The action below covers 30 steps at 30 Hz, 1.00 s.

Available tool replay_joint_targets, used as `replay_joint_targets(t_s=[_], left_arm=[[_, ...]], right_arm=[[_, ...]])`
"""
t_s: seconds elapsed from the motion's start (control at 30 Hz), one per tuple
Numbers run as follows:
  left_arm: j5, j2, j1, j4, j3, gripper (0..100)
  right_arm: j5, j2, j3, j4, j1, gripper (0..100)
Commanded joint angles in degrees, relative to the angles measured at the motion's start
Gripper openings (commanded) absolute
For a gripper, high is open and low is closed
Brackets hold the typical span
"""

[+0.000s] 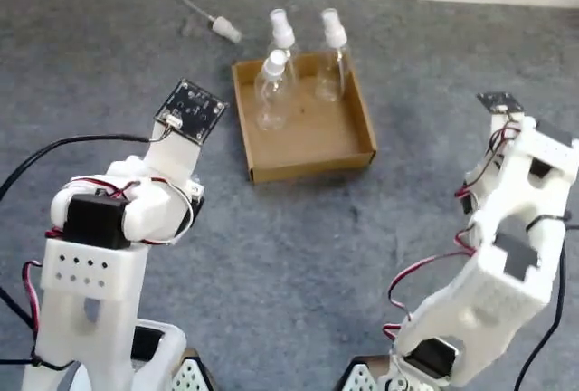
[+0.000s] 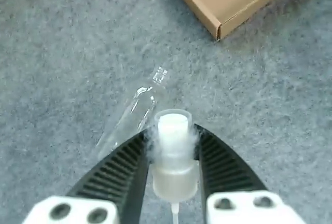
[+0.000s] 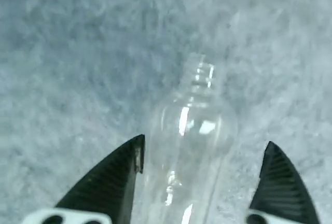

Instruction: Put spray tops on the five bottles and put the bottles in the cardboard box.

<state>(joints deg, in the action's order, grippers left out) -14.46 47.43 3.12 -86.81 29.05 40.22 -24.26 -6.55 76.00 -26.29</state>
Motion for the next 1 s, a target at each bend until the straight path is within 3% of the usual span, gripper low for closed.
replay_joint_targets(t_s=[0.0,0.27,0.57,0.7,0.97], left_arm=[[0.35,1.01,0.75,0.18,-0.22,1],[0.44,1.01,0.66,0.26,-0.84,1],[6.68,0.92,-1.8,2.73,-15.08,1],[11.69,0.75,-4.53,4.04,-22.46,1],[24.44,1.01,-4.7,12.75,-27.47,1]], right_arm=[[0.79,-2.24,-8.13,2.68,0.22,18.4],[-2.73,-1.89,-13.93,7.34,0.84,1.1],[-11.96,18.59,-15.69,12.18,14.81,0.5],[-16.53,34.15,-3.3,10.24,26.86,0.5],[-25.05,70.02,38.73,-12.62,52.79,0.3]])
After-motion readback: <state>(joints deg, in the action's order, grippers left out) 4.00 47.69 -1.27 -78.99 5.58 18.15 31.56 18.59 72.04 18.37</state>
